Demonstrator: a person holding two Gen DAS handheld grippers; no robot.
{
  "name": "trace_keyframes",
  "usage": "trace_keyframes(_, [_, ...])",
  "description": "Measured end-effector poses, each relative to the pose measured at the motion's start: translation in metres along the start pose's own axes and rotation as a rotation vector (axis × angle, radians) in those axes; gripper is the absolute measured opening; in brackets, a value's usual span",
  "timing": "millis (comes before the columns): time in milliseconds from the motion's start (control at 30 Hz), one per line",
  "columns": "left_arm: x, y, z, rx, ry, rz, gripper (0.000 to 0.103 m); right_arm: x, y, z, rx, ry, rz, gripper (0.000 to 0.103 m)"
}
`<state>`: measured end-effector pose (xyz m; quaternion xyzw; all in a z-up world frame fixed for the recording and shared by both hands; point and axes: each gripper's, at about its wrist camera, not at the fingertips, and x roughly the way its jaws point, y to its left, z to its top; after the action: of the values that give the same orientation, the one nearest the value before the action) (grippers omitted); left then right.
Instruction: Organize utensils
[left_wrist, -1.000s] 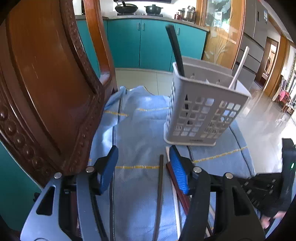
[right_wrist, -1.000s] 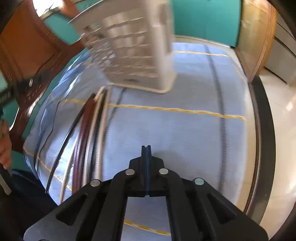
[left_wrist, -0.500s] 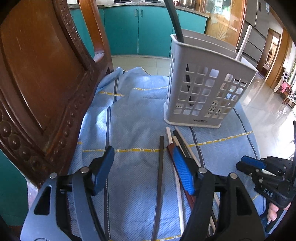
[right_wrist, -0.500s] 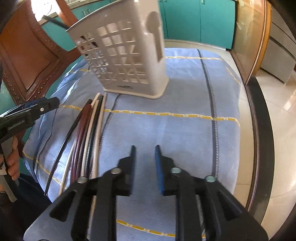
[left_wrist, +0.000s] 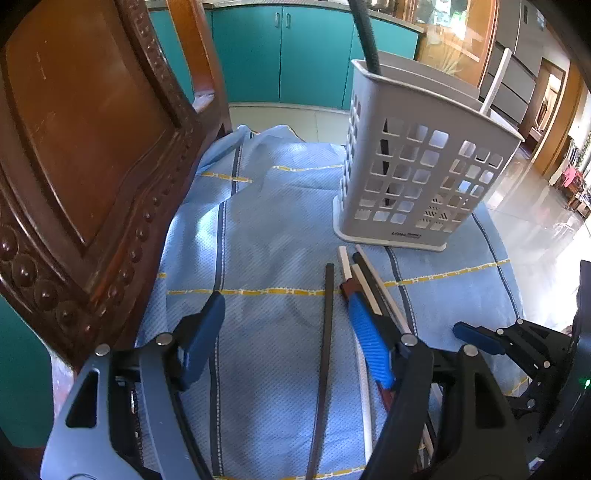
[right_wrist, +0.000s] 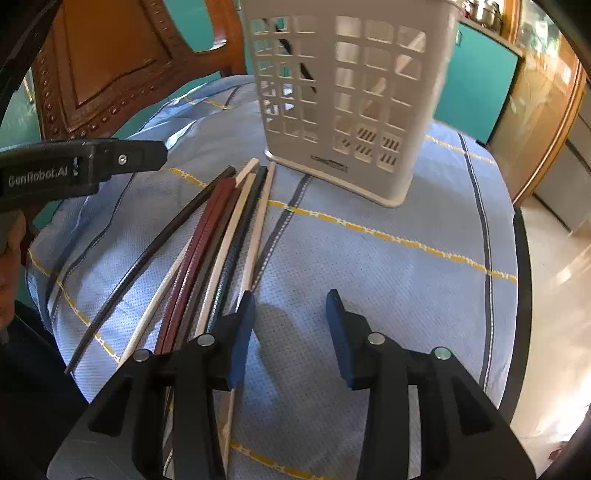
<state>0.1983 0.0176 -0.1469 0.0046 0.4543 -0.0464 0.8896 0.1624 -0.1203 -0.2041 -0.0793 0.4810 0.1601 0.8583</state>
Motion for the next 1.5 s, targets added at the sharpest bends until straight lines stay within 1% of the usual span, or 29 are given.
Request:
trace_keyframes(133, [0.001,0.001,-0.001,-0.004,0.004,0.002,0.071,0.001,0.005,0.000,-0.008,-0.011,-0.010,0.040])
trace_keyframes(167, [0.001,0.001,-0.001,-0.003,0.005,0.002,0.071,0.001,0.005,0.000,-0.005,-0.012,-0.010,0.035])
trace_keyframes(200, [0.001,0.000,-0.001,-0.002,0.006,0.002,0.071,0.001,0.005,0.000,0.000,-0.010,-0.009,0.021])
trace_keyframes(300, [0.004,-0.001,-0.003,0.006,0.014,0.007,0.071,0.001,0.003,0.000,0.028,0.000,-0.007,0.004])
trace_keyframes(367, [0.006,-0.003,-0.004,0.011,0.021,0.012,0.071,0.000,-0.004,0.000,0.063,0.012,0.007,0.001])
trace_keyframes(467, [0.010,-0.003,-0.007,0.016,0.035,0.019,0.071,-0.002,-0.018,0.000,0.122,0.031,0.012,0.000])
trace_keyframes(600, [0.015,-0.003,-0.010,0.024,0.047,0.023,0.071,-0.005,-0.042,-0.001,0.198,0.039,-0.031,0.000])
trace_keyframes(700, [0.017,-0.005,-0.011,0.029,0.053,0.023,0.071,-0.010,-0.056,-0.001,0.241,0.034,-0.034,0.000])
trace_keyframes(767, [0.018,-0.006,-0.010,0.031,0.054,0.021,0.071,-0.014,-0.063,-0.001,0.263,0.026,-0.016,0.000])
trace_keyframes(900, [0.019,-0.006,-0.009,0.026,0.055,0.022,0.071,-0.021,-0.070,-0.001,0.280,-0.006,0.073,0.001])
trace_keyframes(933, [0.020,-0.005,-0.008,0.021,0.054,0.023,0.071,-0.022,-0.068,0.000,0.273,-0.012,0.085,0.001])
trace_keyframes(967, [0.019,-0.004,-0.008,0.018,0.053,0.023,0.071,-0.022,-0.065,0.001,0.263,-0.019,0.095,0.005])
trace_keyframes(1000, [0.020,-0.004,-0.007,0.012,0.051,0.024,0.071,-0.021,-0.061,0.002,0.250,-0.021,0.107,0.011])
trace_keyframes(1033, [0.020,-0.003,-0.006,0.007,0.051,0.025,0.071,-0.019,-0.055,0.003,0.234,-0.020,0.117,0.014])
trace_keyframes(1067, [0.021,-0.001,-0.005,0.000,0.051,0.027,0.070,-0.018,-0.050,0.003,0.222,-0.020,0.123,0.020])
trace_keyframes(1100, [0.021,0.000,-0.004,-0.008,0.051,0.026,0.068,-0.015,-0.043,0.004,0.203,-0.019,0.129,0.024])
trace_keyframes(1233, [0.025,0.000,0.000,-0.025,0.053,0.018,0.063,-0.009,-0.019,0.010,0.150,-0.024,0.156,0.026])
trace_keyframes(1300, [0.027,-0.002,0.002,-0.025,0.054,0.018,0.062,-0.005,-0.006,0.015,0.113,-0.024,0.152,0.026])
trace_keyframes(1367, [0.028,-0.003,0.003,-0.026,0.057,0.019,0.061,0.002,0.004,0.018,0.079,-0.009,0.125,0.026])
trace_keyframes(1400, [0.029,-0.004,0.003,-0.025,0.059,0.021,0.061,0.008,0.009,0.018,0.063,0.008,0.097,0.026])
trace_keyframes(1467, [0.030,-0.004,0.003,-0.026,0.064,0.023,0.061,0.008,0.013,0.019,0.031,0.002,0.058,0.025])
trace_keyframes(1500, [0.030,-0.004,0.002,-0.027,0.065,0.025,0.061,0.007,0.016,0.018,0.010,0.007,0.037,0.018])
